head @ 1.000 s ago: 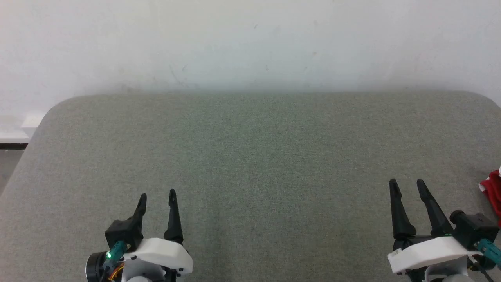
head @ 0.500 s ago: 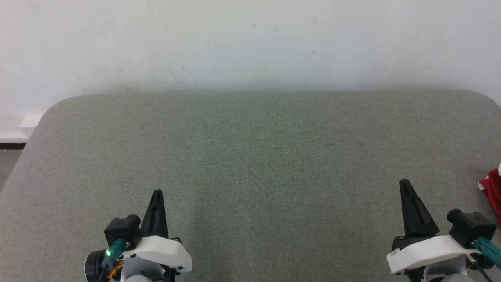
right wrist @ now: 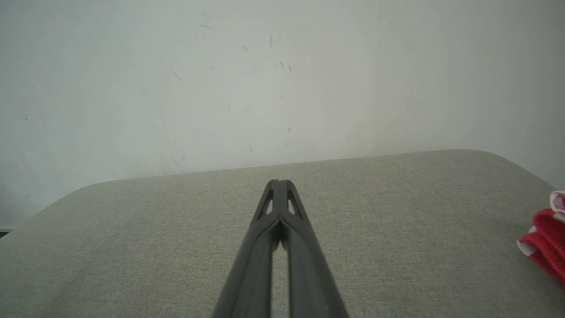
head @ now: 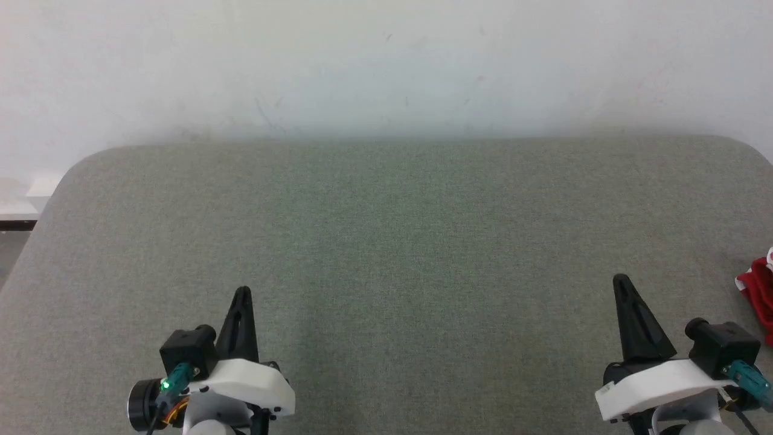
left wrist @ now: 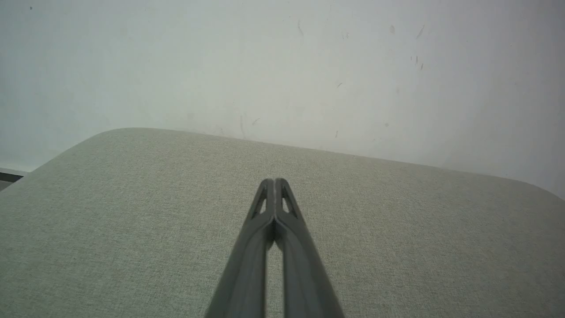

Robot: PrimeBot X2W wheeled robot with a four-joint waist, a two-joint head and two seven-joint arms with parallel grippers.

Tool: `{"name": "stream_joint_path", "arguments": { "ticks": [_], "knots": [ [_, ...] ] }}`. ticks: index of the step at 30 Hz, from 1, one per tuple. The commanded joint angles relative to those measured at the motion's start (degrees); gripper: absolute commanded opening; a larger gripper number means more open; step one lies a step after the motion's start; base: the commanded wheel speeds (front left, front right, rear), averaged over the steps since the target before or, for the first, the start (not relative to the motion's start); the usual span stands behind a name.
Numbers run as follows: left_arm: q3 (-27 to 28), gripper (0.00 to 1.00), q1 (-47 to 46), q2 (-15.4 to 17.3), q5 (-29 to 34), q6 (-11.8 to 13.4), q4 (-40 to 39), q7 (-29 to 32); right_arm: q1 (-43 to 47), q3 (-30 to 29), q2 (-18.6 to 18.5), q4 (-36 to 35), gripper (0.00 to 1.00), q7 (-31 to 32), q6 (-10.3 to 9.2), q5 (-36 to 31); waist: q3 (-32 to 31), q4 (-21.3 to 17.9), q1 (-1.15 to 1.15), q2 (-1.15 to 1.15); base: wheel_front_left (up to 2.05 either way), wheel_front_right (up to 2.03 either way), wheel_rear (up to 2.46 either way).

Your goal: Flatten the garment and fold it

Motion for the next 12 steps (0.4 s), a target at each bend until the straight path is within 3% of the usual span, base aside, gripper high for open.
{"name": "stream_joint_path", "arguments": {
  "ticks": [1, 12],
  "knots": [
    [0.23, 0.00, 0.67, -0.02, 0.80, -0.48, -0.47, 0.19, -0.11, 0.10, 0.04, -0.39, 0.00, 0.24, -0.02, -0.63, 0.01, -0.01, 0.00, 0.00, 0.00, 0.00, 0.00],
    [0.63, 0.00, 0.99, -0.03, 2.01, -0.97, -1.95, 1.48, -0.17, 0.27, 0.06, -1.29, 0.00, 1.53, -0.03, -2.01, 0.23, -0.29, 0.00, 0.00, 0.00, 0.00, 0.00]
  ]
}}
